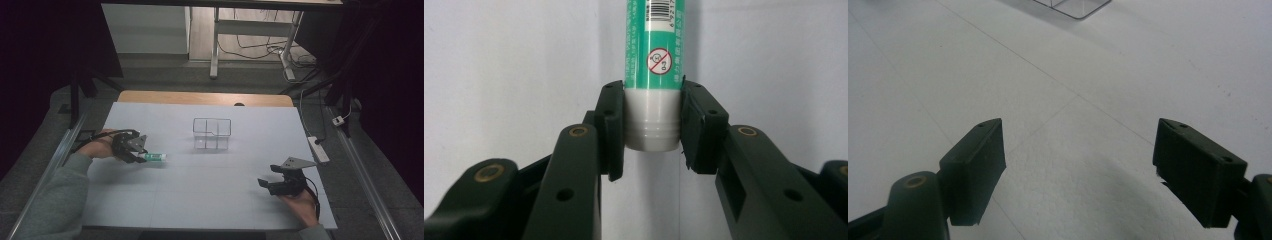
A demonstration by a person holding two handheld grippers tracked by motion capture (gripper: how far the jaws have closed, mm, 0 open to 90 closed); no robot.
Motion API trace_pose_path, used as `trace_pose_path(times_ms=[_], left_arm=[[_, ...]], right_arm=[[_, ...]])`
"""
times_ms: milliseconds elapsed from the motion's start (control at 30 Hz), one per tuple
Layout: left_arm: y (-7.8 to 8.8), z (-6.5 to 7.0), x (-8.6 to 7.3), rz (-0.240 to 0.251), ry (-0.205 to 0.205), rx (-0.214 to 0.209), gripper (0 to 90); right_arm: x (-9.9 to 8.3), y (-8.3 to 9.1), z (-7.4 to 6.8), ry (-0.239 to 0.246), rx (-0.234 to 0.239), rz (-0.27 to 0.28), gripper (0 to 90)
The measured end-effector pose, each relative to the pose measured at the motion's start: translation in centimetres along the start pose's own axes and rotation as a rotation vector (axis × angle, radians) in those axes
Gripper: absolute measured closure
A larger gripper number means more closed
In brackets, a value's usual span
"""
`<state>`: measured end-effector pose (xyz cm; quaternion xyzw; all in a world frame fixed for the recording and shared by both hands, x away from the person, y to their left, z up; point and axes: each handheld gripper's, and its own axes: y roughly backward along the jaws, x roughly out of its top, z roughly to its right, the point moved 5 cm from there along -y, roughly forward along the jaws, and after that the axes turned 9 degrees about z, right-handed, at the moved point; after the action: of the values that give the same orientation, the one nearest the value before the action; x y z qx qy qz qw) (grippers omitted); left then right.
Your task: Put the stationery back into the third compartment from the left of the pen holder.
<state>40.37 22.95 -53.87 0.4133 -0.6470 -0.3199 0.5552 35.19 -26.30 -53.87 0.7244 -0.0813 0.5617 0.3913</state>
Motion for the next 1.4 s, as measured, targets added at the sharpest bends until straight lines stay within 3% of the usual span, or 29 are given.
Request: trace_pose_path(times_ms=[267, 467, 900, 1400], left_arm=[[0.4, 0.7, 0.7, 0.122, 0.071, 0.035, 64.5], [0.4, 1.3, 0.8, 0.179, 0.101, 0.045, 64.5], [1.3, 1.8, 1.9, 0.243, 0.104, 0.069, 64.5], [1.3, 2.7, 5.0, 0.311, 0.129, 0.122, 64.4]], right_arm=[[0.0, 0.0, 0.0, 0.001, -0.003, -0.002, 20.6], [0.0, 0.1, 0.0, 0.002, -0.008, -0.003, 20.6], [0.0, 0.1, 0.0, 0.002, -0.008, -0.005, 20.6], [0.0, 0.0, 0.0, 0.003, -0.006, -0.006, 20.5]])
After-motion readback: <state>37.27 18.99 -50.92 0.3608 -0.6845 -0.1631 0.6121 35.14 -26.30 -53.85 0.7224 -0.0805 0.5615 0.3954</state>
